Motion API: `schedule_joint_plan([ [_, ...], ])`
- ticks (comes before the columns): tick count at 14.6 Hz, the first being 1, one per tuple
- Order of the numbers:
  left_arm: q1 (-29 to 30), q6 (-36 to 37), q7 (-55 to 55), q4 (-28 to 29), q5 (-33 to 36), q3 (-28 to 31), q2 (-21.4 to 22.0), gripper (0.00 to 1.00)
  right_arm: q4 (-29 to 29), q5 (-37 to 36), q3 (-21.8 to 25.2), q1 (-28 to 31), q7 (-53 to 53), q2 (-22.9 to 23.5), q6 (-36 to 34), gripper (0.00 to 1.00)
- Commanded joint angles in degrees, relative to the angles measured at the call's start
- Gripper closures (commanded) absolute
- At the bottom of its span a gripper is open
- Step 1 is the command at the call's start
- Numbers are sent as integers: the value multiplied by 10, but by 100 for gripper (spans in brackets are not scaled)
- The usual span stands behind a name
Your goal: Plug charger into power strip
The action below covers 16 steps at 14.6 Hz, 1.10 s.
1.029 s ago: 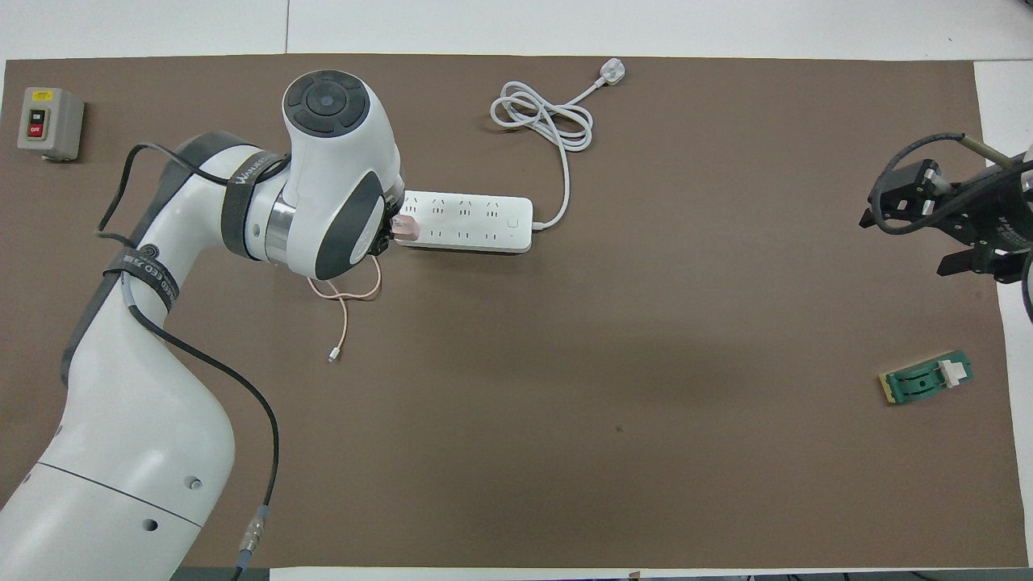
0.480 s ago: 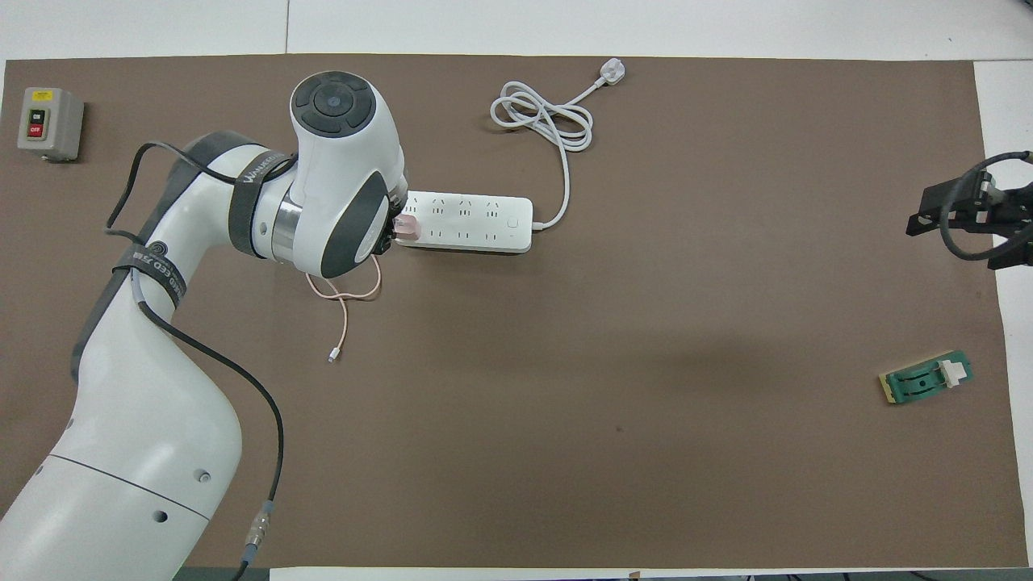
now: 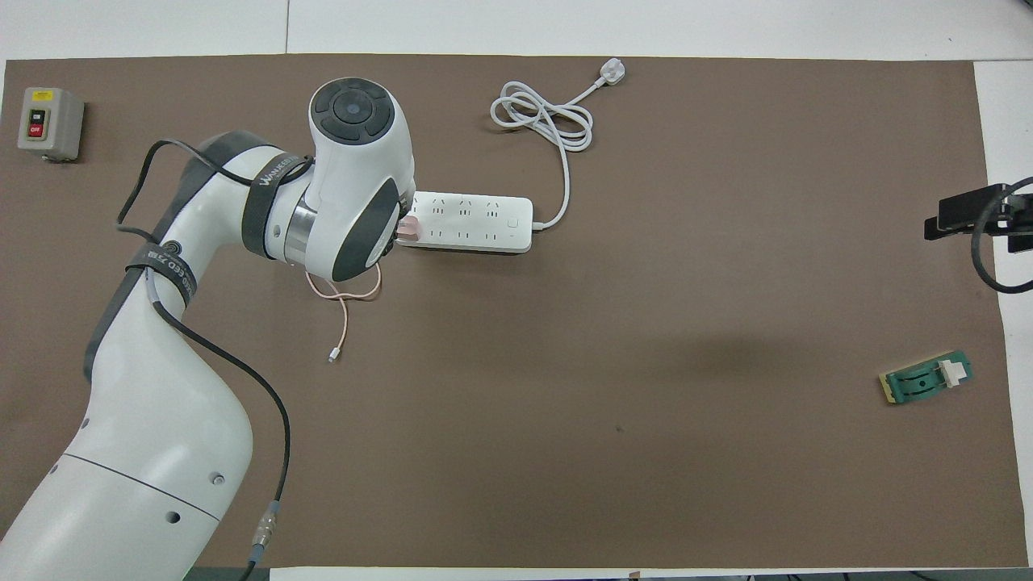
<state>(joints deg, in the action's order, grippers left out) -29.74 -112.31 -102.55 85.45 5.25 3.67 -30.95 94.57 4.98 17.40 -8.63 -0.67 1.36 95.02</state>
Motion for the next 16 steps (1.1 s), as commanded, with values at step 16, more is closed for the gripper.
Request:
schedule_joint_plan([
  [16, -3, -98, -10, -1, 2, 1, -29, 98, 1, -8, -4, 2, -14, -10, -1, 0],
])
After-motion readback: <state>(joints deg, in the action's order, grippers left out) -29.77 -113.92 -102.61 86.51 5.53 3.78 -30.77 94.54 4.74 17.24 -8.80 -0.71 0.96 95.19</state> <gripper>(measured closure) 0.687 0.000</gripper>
